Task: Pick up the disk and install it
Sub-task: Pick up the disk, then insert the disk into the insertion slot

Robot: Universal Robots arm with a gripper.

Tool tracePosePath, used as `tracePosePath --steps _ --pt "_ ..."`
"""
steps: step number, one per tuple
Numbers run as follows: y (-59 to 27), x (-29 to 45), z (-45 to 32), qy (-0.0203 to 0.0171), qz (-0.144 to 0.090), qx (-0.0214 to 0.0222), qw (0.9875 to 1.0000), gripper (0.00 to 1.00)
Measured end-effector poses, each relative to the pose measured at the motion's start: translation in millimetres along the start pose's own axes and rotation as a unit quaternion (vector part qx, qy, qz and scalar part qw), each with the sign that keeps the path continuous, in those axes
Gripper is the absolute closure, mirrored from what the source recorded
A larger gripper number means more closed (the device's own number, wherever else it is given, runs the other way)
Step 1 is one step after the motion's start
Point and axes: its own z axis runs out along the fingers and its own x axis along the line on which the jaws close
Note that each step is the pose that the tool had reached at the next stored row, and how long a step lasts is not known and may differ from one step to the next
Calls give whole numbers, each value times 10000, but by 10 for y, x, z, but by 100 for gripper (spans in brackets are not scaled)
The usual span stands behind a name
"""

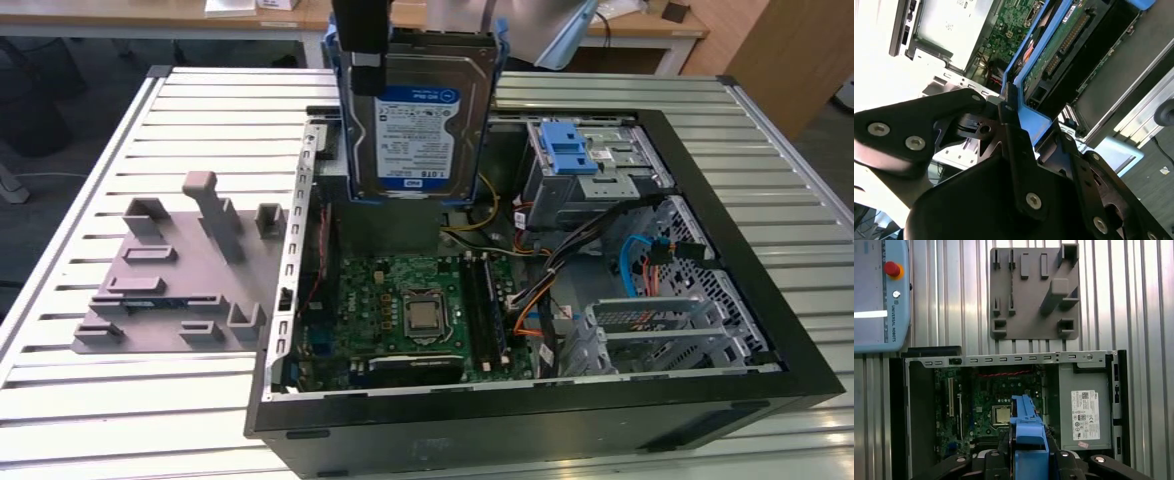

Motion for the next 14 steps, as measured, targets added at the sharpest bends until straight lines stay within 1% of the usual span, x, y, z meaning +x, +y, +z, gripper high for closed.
tracePosePath --steps 3,14 --pt "-34 -1 0 0 0 0 10000 64" --pt "-42 6 1 0 0 0 10000 64"
